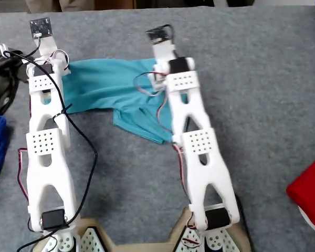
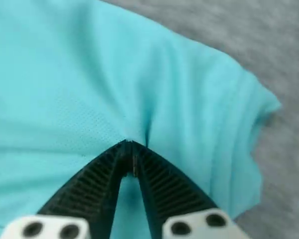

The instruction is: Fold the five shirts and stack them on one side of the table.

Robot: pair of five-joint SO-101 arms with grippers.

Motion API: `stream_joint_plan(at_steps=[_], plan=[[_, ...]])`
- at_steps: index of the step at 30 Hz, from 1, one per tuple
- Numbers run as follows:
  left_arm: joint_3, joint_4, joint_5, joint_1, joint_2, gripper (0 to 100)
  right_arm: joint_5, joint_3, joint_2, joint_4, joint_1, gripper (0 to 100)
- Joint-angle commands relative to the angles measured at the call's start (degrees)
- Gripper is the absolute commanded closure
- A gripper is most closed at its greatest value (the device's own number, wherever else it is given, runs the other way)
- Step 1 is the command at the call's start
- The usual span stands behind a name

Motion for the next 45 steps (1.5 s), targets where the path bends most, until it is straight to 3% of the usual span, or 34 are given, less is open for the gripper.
stream_joint_plan(at_steps=[1,8,14,18,22,26,32,38,45], plan=[[-3.5,0.3,0.4,-0.1,-1.2,98,-0.4,3.1,-4.2,1.2,6.7,99.1],[-3.6,0.4,0.4,-0.2,-1.3,98,1.1,6.0,-7.2,5.4,12.1,99.1],[-9.7,0.4,0.7,-0.1,-1.4,98,3.8,2.9,-9.2,6.9,6.9,99.1],[-15.3,3.3,7.0,-0.1,-1.4,92,3.8,-3.3,-11.5,7.7,1.9,98.7],[-22.9,12.7,14.3,-1.1,-1.4,84,5.1,-9.9,-13.3,8.5,-2.9,98.6],[-24.3,25.6,13.6,-1.5,-5.0,84,4.9,-9.8,-18.5,8.4,-5.0,98.6],[-24.2,38.2,13.7,-3.0,-14.0,84,4.9,-9.3,-27.3,12.7,-6.1,98.6],[-24.2,53.3,13.7,-4.4,-22.0,98,5.2,-9.2,-31.9,19.3,-11.6,98.6],[-22.9,55.3,18.1,-16.1,-29.0,98,5.2,2.3,-40.2,19.4,-17.5,98.6]])
